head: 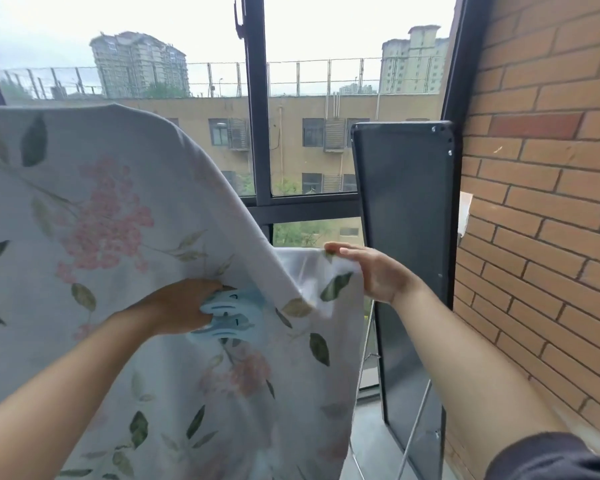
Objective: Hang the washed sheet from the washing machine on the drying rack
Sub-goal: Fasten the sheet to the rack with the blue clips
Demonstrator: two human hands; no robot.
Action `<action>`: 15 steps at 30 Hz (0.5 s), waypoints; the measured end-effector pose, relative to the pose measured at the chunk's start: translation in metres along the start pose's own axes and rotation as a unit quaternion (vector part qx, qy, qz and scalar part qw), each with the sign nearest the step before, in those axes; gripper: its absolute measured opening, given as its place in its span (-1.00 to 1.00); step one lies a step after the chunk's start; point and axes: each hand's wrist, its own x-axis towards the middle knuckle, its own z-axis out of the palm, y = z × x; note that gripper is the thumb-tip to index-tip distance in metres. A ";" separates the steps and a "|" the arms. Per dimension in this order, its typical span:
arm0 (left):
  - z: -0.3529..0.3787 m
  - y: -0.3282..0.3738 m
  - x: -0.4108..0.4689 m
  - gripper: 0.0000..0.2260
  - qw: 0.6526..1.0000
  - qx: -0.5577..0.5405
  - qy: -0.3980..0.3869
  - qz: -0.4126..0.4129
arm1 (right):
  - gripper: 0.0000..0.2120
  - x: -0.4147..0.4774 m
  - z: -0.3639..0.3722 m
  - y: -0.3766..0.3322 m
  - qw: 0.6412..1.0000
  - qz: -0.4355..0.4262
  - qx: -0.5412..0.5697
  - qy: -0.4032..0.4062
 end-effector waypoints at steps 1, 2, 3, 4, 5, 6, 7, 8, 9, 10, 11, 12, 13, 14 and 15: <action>-0.003 0.001 -0.001 -0.59 1.000 0.010 0.004 -0.008 | -0.79 -0.002 -0.001 -0.009 0.997 -0.051 0.056 0.026; -0.007 0.004 -0.003 -0.58 1.000 0.015 0.007 -0.019 | -0.80 -0.006 -0.004 -0.018 0.989 -0.085 0.110 0.042; -0.010 0.006 -0.003 -0.58 0.999 0.017 0.014 -0.027 | -0.79 -0.010 -0.007 -0.026 0.984 -0.088 0.145 0.053; -0.015 0.008 -0.004 -0.58 0.999 0.017 0.022 -0.031 | -0.77 -0.011 -0.009 -0.032 0.986 -0.070 0.139 0.064; -0.018 0.009 -0.004 -0.59 0.999 0.016 0.029 -0.030 | -0.75 -0.012 -0.009 -0.036 0.992 -0.036 0.100 0.071; -0.022 0.010 -0.004 -0.61 0.999 0.015 0.036 -0.024 | -0.74 -0.012 -0.009 -0.038 0.995 -0.014 0.055 0.079; -0.026 0.010 -0.005 -0.66 0.999 0.013 0.042 -0.018 | -0.74 -0.011 -0.007 -0.043 0.995 -0.019 0.033 0.091; -0.030 0.009 -0.005 -0.73 0.999 0.012 0.045 -0.015 | -0.77 -0.010 -0.007 -0.050 0.992 -0.050 0.043 0.112; -0.033 0.008 -0.004 -0.80 0.999 0.014 0.049 -0.014 | -0.78 -0.010 -0.006 -0.059 0.984 -0.094 0.074 0.135; -0.037 0.010 -0.004 -0.85 0.998 0.017 0.053 -0.013 | -0.78 -0.011 -0.007 -0.070 0.973 -0.135 0.098 0.158; -0.041 0.010 -0.003 -0.87 0.998 0.023 0.059 -0.009 | -0.77 -0.012 -0.008 -0.082 0.965 -0.161 0.110 0.176; -0.046 0.010 -0.003 -0.86 0.997 0.029 0.069 -0.008 | -0.77 -0.013 -0.011 -0.093 0.961 -0.173 0.101 0.191; -0.051 0.010 -0.002 -0.85 0.996 0.031 0.080 -0.008 | -0.77 -0.015 -0.014 -0.103 0.960 -0.176 0.082 0.203; -0.056 0.009 -0.001 -0.82 0.996 0.032 0.088 -0.010 | -0.77 -0.015 -0.019 -0.111 0.957 -0.179 0.058 0.221; -0.061 0.008 0.001 -0.77 0.995 0.031 0.098 -0.010 | -0.77 -0.015 -0.022 -0.119 0.953 -0.185 0.040 0.237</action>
